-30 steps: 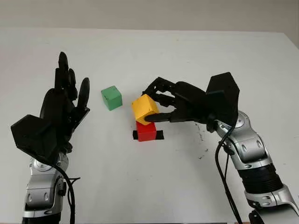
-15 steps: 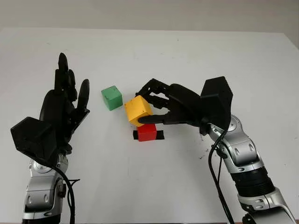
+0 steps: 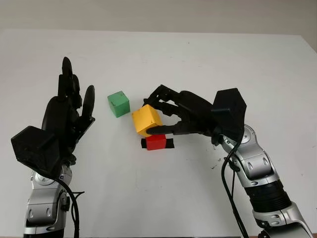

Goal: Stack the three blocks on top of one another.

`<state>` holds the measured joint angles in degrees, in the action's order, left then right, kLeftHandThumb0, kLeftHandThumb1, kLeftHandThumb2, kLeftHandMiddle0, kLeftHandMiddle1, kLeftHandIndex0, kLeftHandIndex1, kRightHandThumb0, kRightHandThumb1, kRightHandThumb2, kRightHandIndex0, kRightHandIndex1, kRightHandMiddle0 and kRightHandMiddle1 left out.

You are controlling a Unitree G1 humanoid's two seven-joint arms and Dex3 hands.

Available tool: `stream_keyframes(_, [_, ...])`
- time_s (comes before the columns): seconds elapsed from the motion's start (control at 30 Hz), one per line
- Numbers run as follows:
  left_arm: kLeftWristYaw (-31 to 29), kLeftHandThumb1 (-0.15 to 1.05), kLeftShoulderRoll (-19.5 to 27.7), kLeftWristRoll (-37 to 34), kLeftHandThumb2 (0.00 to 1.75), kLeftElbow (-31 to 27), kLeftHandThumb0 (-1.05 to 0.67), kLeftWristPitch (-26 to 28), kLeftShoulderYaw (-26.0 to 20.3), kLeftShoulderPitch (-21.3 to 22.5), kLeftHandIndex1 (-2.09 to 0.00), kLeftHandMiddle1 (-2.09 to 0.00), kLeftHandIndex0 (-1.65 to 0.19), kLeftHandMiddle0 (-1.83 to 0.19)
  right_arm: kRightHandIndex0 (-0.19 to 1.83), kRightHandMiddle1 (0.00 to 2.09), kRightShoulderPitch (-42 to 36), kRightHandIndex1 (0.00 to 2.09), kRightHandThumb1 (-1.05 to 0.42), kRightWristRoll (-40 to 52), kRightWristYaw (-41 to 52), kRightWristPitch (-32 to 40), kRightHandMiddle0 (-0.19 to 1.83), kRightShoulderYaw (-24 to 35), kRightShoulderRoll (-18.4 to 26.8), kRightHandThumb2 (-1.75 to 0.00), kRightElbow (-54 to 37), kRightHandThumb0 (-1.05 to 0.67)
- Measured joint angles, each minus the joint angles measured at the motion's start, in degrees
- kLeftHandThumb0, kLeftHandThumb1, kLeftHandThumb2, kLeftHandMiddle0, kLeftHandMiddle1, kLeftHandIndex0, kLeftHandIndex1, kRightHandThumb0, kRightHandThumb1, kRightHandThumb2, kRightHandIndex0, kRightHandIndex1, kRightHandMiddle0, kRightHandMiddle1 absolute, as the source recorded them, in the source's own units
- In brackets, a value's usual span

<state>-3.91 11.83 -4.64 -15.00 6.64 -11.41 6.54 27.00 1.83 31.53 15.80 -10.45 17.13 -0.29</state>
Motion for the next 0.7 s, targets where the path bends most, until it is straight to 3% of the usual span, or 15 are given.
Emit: stream_keyframes(0.7, [0.0, 1.05, 0.0, 0.0, 0.57, -1.1, -0.62, 0.3, 0.0, -0.1, -0.01, -0.04, 0.19, 0.19, 0.21, 1.66, -2.1, 0.06, -0.98, -1.8, -0.2, -6.5, 0.21, 1.3, 1.8, -0.05, 2.7, -0.45])
